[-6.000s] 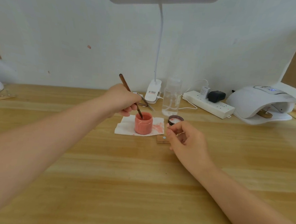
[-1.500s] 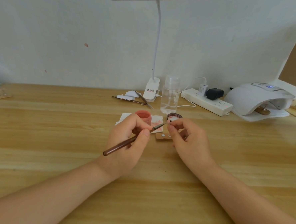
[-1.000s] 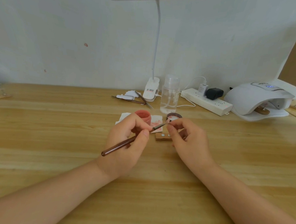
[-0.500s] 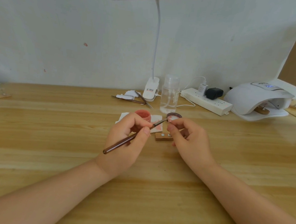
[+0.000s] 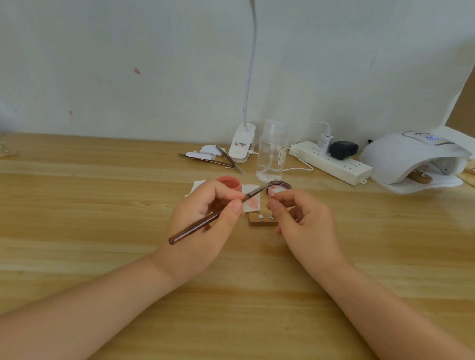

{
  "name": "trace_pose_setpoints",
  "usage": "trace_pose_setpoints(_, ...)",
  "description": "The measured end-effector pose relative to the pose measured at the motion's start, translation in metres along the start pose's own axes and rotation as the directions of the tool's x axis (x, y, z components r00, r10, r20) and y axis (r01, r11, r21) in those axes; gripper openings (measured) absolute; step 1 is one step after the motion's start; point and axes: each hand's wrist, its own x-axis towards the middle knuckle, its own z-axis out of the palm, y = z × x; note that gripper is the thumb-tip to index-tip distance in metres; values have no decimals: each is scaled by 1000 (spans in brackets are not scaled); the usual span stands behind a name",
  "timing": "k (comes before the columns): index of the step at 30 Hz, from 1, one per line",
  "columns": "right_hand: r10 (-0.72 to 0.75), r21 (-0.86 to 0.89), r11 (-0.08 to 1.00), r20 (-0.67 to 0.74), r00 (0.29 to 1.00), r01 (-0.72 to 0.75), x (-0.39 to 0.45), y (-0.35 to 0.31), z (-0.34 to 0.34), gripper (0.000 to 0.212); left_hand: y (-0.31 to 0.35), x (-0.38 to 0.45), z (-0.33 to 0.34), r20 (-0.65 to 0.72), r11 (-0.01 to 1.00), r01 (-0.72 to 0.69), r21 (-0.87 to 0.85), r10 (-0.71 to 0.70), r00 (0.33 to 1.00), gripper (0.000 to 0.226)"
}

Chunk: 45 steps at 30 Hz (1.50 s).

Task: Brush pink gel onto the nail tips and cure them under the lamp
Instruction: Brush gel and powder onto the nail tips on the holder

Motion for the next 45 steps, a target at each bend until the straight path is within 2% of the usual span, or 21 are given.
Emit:
trace_pose_setpoints(3,-23,-15,1000,-2,1000,23,0,0,-1,28,-1,0,2,28,998,53,-16,-52,998,14)
trace_pose_setpoints(8,-22,-24,999,-8,1000,22,1,1,-1,28,0,1,-2,-4,998,14,61,-14,1000,11)
trace_pose_setpoints(14,-31,-18,999,-2,1000,31,1,0,-1,30,0,1,1,17,999,50,-4,-50,999,13)
trace_pose_setpoints(18,-35,-19,999,-4,999,35,1,0,-1,30,-2,1,-2,4,996,51,68,-52,999,12)
trace_pose_setpoints(22,-29,-3,1000,-8,1000,29,1,0,-1,32,-1,1,-2,-25,999,29,15,-29,999,11)
trace_pose_setpoints(27,-41,15,999,-5,999,41,0,1,-1,32,-2,1,1,25,998,52,-29,-51,998,11)
trace_pose_setpoints(35,-39,17,999,-18,999,40,1,3,0,37,1,1,-1,-44,999,3,52,-1,999,9)
trace_pose_setpoints(45,-39,-3,999,-32,999,39,0,3,-1,26,6,-2,4,-28,996,7,86,-4,1000,15)
